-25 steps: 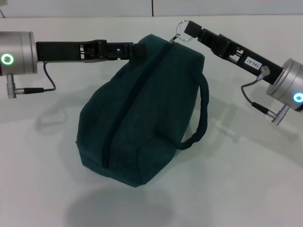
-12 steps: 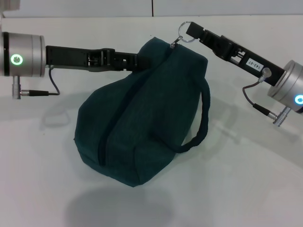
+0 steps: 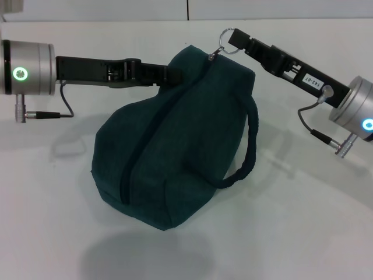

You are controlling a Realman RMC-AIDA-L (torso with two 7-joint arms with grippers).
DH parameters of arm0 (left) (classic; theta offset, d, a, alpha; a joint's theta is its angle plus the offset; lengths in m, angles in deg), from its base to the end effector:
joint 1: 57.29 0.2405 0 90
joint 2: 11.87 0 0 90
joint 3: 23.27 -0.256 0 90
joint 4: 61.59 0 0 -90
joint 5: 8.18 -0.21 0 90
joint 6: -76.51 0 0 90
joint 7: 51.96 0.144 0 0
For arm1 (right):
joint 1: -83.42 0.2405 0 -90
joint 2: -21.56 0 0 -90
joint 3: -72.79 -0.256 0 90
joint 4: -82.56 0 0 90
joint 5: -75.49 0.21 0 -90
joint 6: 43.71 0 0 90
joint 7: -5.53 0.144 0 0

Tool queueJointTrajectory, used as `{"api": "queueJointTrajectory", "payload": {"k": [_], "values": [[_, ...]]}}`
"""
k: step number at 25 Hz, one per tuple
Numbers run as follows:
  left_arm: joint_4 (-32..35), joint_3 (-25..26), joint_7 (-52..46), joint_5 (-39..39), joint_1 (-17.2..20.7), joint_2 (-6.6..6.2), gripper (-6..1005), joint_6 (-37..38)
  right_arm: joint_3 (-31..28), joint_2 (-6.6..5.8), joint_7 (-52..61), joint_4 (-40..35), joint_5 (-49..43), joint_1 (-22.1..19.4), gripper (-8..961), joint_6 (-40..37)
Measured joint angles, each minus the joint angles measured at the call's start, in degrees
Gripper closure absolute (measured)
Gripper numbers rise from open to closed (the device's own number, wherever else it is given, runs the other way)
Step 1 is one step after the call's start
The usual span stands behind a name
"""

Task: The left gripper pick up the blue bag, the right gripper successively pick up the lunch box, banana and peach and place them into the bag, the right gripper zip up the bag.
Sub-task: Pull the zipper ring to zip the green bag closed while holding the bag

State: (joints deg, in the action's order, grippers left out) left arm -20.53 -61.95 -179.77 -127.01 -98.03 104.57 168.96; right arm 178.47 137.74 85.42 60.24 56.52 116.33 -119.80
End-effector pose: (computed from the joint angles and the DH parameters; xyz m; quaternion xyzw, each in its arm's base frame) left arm -0.2063 0.3748 0.0243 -0.8403 -0.4887 -0.2343 0.0130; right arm 0.1819 0.3499 -0.0416 -0.7697 0.3607 0.5212 0.0762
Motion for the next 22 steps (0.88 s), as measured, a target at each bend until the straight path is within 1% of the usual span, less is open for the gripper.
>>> {"api": "queueJointTrajectory", "payload": {"k": [2,8,17,22], "values": [[-0.07,-0.04,-0.01,0.01,0.03,0.06,578,0.0,0.05,0.01,0.0,0.0,0.02,-0.02,875,-0.13],[-0.04,-0.03,0.26,1.04,0.21,0.14,630,0.18,-0.26,-0.02,0.02,-0.01,0.25,-0.74,874,-1.12],[0.11,-0.19,0.19,1.75,0.37,-0.36,666,0.62,-0.43,-0.13,0.02,-0.01,1.1,-1.6,873,-1.71],[0.86,-0.24,0.43,1.76,0.52,-0.4,702,0.61,-0.48,-0.19,0.0,-0.01,1.57,-1.69,872,-1.79]]}}
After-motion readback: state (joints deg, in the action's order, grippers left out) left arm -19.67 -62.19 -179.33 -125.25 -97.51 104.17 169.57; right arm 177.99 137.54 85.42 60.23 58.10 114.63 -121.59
